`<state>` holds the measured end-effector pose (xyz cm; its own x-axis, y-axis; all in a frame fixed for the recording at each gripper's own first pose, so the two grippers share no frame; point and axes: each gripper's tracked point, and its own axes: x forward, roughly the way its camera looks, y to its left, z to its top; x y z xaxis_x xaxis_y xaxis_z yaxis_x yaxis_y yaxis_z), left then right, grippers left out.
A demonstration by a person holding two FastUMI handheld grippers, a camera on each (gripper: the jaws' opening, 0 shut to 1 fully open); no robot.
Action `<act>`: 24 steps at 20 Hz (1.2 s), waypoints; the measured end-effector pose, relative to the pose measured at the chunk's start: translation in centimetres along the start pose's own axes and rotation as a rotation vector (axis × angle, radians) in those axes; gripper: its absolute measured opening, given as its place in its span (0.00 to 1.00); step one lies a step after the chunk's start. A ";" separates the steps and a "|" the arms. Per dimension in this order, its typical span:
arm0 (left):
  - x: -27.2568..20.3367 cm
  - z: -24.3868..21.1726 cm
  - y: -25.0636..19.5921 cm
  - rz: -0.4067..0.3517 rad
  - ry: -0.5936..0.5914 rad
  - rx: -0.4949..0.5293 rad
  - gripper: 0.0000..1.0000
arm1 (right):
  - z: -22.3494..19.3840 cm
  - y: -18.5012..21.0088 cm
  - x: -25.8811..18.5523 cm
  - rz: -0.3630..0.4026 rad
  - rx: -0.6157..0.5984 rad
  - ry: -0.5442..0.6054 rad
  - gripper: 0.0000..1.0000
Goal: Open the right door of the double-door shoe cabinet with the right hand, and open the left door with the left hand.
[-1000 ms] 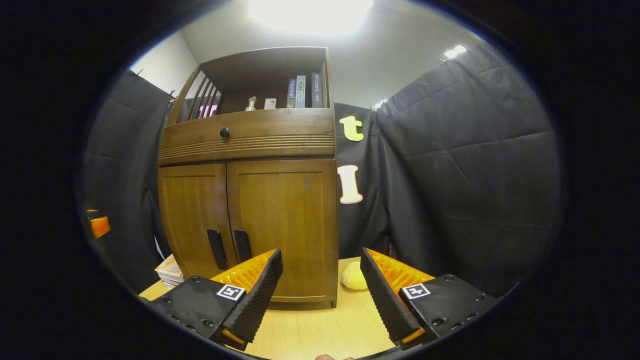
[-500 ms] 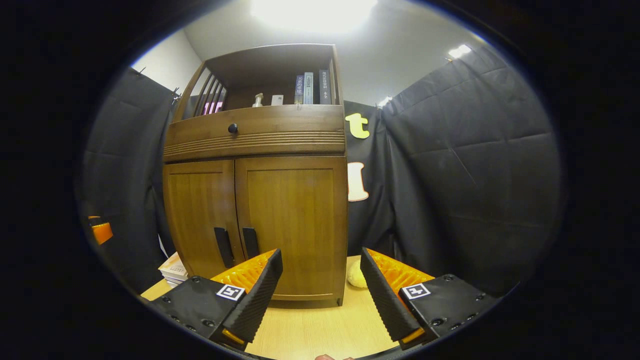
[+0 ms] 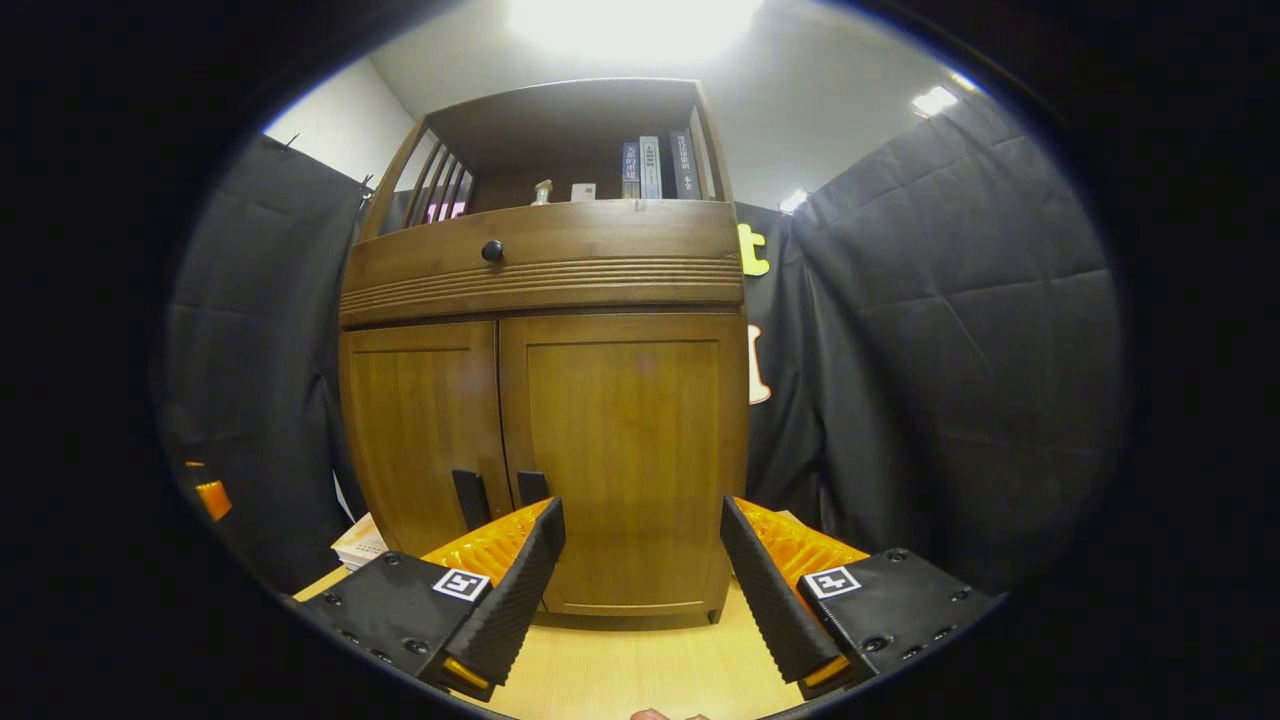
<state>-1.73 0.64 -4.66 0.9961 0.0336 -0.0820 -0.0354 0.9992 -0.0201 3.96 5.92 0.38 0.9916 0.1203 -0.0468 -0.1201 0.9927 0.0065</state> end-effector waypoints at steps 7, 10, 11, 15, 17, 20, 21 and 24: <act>-0.2 -0.8 0.5 0.002 0.047 0.010 1.00 | 0.2 4.5 4.6 0.034 0.023 0.010 0.98; 0.0 -1.2 0.3 -0.009 0.073 0.000 1.00 | 0.3 6.3 6.7 0.048 0.029 0.011 0.98; 0.3 -1.2 0.4 -0.012 0.081 -0.002 1.00 | 0.2 6.7 7.5 0.052 0.025 0.015 0.98; 0.5 -1.3 0.5 -0.015 0.099 -0.001 1.00 | -0.6 8.5 9.8 0.067 0.030 0.036 0.98; 0.7 -1.2 0.4 -0.017 0.107 -0.015 1.00 | -1.2 9.2 10.8 0.078 0.040 0.056 0.98; 1.3 -1.9 0.8 -0.012 0.136 -0.037 1.00 | -2.4 10.2 12.0 0.089 0.054 0.087 0.98; 1.4 -1.9 0.9 -0.009 0.149 -0.038 1.00 | -2.9 10.3 12.5 0.091 0.055 0.098 0.98; 2.0 -1.8 0.7 -0.016 0.165 -0.018 1.00 | -3.8 10.5 14.0 0.077 0.055 0.121 0.98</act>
<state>0.08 1.37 -6.60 0.9697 0.0117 -0.2440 -0.0222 0.9989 -0.0406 16.44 17.99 -4.02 0.9662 0.1984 -0.1645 -0.1893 0.9795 0.0695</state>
